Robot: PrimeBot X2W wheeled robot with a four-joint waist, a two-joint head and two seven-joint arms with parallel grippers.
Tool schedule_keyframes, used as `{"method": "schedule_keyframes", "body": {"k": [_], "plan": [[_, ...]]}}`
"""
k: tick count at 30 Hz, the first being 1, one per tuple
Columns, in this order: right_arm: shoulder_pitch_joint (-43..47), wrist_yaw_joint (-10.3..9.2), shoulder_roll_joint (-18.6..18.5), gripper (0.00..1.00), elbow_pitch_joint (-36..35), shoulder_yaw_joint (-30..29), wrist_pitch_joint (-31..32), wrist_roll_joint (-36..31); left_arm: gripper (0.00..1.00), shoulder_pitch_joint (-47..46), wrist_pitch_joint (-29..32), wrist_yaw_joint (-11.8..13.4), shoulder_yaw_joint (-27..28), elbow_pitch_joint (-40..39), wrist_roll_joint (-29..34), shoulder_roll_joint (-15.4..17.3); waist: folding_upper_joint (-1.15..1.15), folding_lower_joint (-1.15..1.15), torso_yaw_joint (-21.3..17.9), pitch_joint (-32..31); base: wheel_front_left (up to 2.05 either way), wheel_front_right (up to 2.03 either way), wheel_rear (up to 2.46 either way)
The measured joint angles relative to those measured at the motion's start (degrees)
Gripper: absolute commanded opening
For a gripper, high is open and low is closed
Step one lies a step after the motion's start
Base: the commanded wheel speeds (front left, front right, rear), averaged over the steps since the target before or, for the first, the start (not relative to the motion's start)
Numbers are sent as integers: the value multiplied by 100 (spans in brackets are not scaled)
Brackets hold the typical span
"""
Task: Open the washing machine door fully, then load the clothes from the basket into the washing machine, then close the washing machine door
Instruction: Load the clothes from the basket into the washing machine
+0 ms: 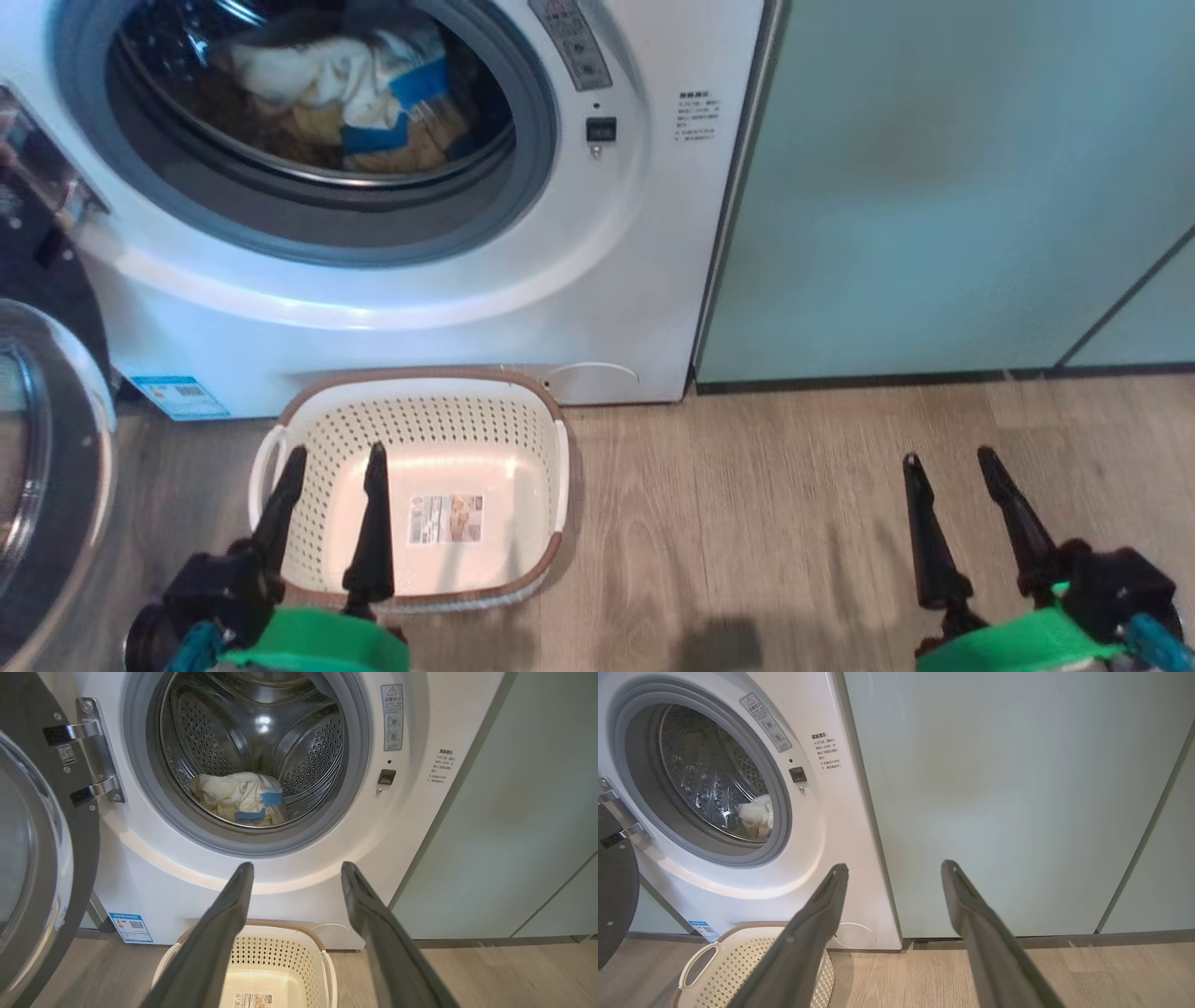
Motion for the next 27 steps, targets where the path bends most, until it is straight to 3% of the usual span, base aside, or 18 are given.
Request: {"method": "schedule_keyframes", "body": {"k": [13, 27], "plan": [[501, 0, 1, 100, -76, -24, 0, -44, 100, 388, 0, -254, 176, 223, 237, -357, 0, 0, 157, -543, 0, 0, 0], [530, 0, 1, 100, -64, -24, 0, -51, 100, 433, 0, -359, 297, 287, 379, -402, 0, 1, 136, -652, 0, 0, 0]]}}
